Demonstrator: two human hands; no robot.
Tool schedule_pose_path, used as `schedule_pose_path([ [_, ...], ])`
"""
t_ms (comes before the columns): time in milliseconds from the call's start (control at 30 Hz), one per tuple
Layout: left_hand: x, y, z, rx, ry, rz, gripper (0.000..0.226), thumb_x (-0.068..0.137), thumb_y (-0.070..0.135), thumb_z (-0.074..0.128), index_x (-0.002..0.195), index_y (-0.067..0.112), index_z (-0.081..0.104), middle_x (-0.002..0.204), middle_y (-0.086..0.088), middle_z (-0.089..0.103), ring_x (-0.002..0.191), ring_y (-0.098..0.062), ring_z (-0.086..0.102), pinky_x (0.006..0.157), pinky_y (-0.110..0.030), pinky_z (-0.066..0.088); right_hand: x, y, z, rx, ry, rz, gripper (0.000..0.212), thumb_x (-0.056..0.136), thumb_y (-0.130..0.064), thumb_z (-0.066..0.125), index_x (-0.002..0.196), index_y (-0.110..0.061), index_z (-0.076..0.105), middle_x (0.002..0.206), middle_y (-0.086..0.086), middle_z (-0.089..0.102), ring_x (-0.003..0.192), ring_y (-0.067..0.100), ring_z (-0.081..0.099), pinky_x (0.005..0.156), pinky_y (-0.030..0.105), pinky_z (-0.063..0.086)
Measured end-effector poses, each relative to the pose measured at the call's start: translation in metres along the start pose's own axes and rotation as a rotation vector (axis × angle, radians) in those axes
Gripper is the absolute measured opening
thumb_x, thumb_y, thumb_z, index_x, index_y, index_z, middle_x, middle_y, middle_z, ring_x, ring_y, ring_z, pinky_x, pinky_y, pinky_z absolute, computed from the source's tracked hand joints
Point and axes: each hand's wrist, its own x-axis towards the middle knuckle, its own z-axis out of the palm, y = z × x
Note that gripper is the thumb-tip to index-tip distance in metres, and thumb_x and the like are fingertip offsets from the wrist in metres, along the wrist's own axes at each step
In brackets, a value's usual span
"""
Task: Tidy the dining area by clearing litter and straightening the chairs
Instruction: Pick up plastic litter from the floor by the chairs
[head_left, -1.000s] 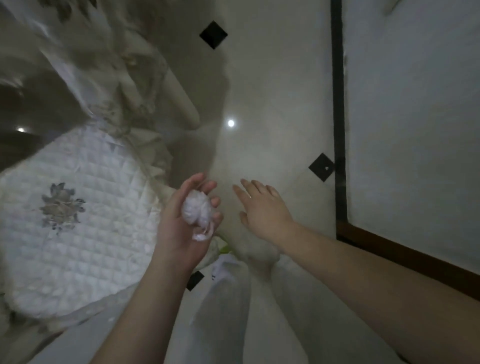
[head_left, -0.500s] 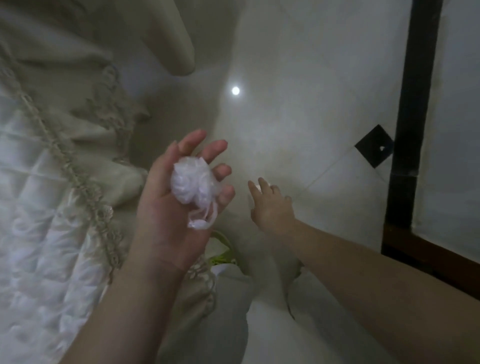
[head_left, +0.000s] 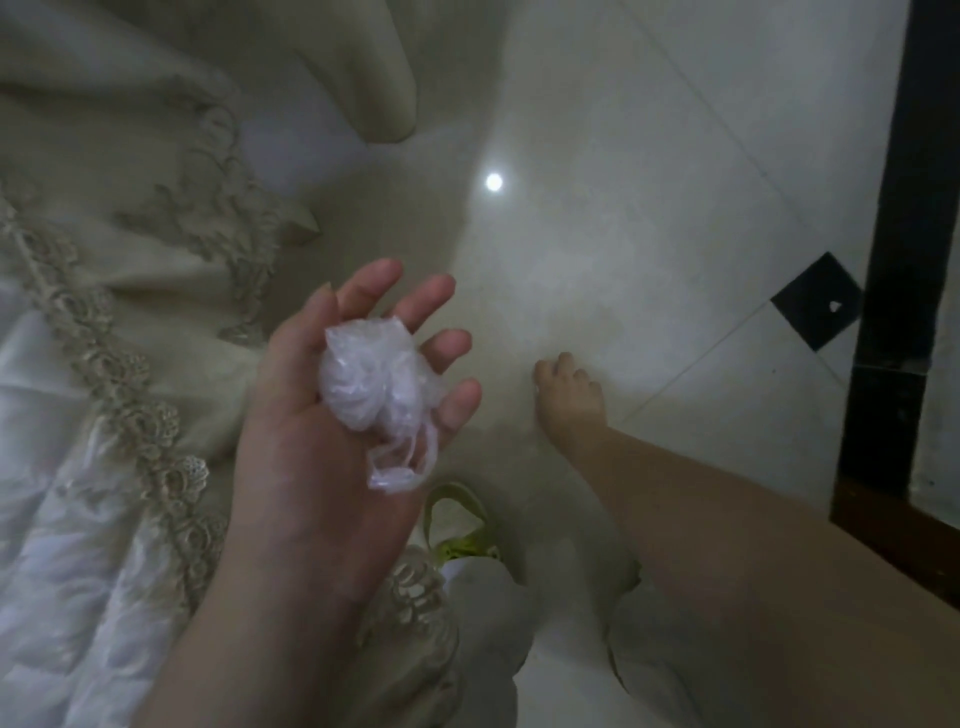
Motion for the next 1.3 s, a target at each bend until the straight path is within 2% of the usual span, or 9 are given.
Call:
schedule_pose_path([
  [167, 0.0, -0.005, 0.001, 0.036, 0.026, 0.003, 0.027, 0.081, 0.038, 0.045, 0.091, 0.024, 0.066, 0.096, 0.001, 0.068, 0.067, -0.012, 0.061, 0.056, -0.023, 0.052, 0.011, 0.006, 0.009, 0.031, -0.058, -0.109, 0.026, 0.092, -0.007, 0.042, 0.118, -0.009, 0.046, 0.117, 0.015, 0.046, 0.097, 0.034, 0.052, 0.074, 0.039, 0.042],
  [333, -0.015, -0.005, 0.009, -0.012, 0.052, -0.028, 0.024, 0.085, 0.036, 0.045, 0.091, 0.023, 0.064, 0.095, 0.002, 0.067, 0.07, -0.012, 0.061, 0.056, -0.02, 0.05, -0.018, 0.025, -0.033, 0.076, 0.022, -0.156, 0.024, 0.091, -0.005, 0.042, 0.115, -0.006, 0.048, 0.112, 0.017, 0.056, 0.102, 0.034, 0.053, 0.074, 0.037, 0.036],
  [467, -0.061, 0.0, 0.031, -0.049, 0.111, -0.058, 0.022, 0.079, 0.035, 0.049, 0.088, 0.023, 0.065, 0.093, 0.0, 0.068, 0.068, -0.013, 0.06, 0.05, -0.02, 0.049, -0.07, 0.043, -0.109, 0.425, 0.162, -0.217, 0.018, 0.086, -0.013, 0.055, 0.103, -0.007, 0.056, 0.096, 0.015, 0.061, 0.089, 0.035, 0.055, 0.07, 0.037, 0.039],
  [600, -0.121, 0.02, 0.062, -0.089, 0.101, -0.087, 0.023, 0.092, 0.034, 0.041, 0.085, 0.021, 0.06, 0.094, -0.001, 0.067, 0.066, -0.014, 0.06, 0.051, -0.022, 0.05, -0.142, 0.053, -0.208, 0.827, 0.072, -0.097, 0.009, 0.088, -0.019, 0.055, 0.091, -0.018, 0.046, 0.081, 0.007, 0.065, 0.069, 0.025, 0.06, 0.059, 0.035, 0.045],
  [733, -0.186, 0.057, 0.115, -0.154, 0.118, -0.06, 0.015, 0.084, 0.03, 0.049, 0.081, 0.021, 0.06, 0.092, -0.002, 0.067, 0.064, -0.015, 0.06, 0.05, -0.022, 0.05, -0.225, 0.047, -0.3, 1.058, 0.021, -0.118, 0.017, 0.094, -0.009, 0.047, 0.105, -0.021, 0.047, 0.085, 0.001, 0.07, 0.065, 0.012, 0.065, 0.062, 0.027, 0.054],
  [833, -0.243, 0.087, 0.158, -0.201, 0.049, -0.077, 0.008, 0.08, 0.027, 0.058, 0.08, 0.019, 0.061, 0.091, -0.005, 0.066, 0.062, -0.016, 0.06, 0.048, -0.023, 0.049, -0.288, 0.036, -0.379, 1.126, -0.03, -0.151, 0.024, 0.097, -0.007, 0.041, 0.114, -0.019, 0.054, 0.082, 0.001, 0.065, 0.062, 0.01, 0.057, 0.06, 0.024, 0.049],
  [967, -0.315, 0.127, 0.194, -0.181, -0.065, -0.083, 0.039, 0.051, 0.027, 0.085, 0.081, 0.018, 0.063, 0.092, -0.008, 0.068, 0.064, -0.018, 0.061, 0.049, -0.024, 0.05, -0.366, 0.023, -0.473, 1.243, -0.012, -0.073, 0.029, 0.097, -0.004, 0.033, 0.092, -0.011, 0.061, 0.069, 0.002, 0.052, 0.053, 0.012, 0.045, 0.05, 0.023, 0.037],
  [1167, -0.403, 0.187, 0.231, -0.152, -0.117, -0.01, 0.014, 0.073, 0.027, 0.057, 0.071, 0.019, 0.068, 0.084, -0.007, 0.067, 0.063, -0.017, 0.059, 0.045, -0.024, 0.048, -0.476, -0.004, -0.572, 1.579, -0.077, -0.051, 0.017, 0.094, -0.009, 0.039, 0.086, -0.011, 0.054, 0.054, -0.004, 0.034, 0.04, 0.007, 0.023, 0.041, 0.021, 0.015],
  [1300, -0.445, 0.219, 0.239, -0.099, -0.258, 0.056, 0.026, 0.053, 0.03, 0.08, 0.073, 0.021, 0.066, 0.084, -0.005, 0.067, 0.063, -0.018, 0.059, 0.048, -0.023, 0.046, -0.525, -0.021, -0.609, 1.621, -0.055, -0.093, 0.032, 0.098, -0.03, 0.046, 0.069, -0.017, 0.044, 0.048, -0.006, 0.025, 0.042, 0.01, 0.016, 0.04, 0.022, 0.011],
])
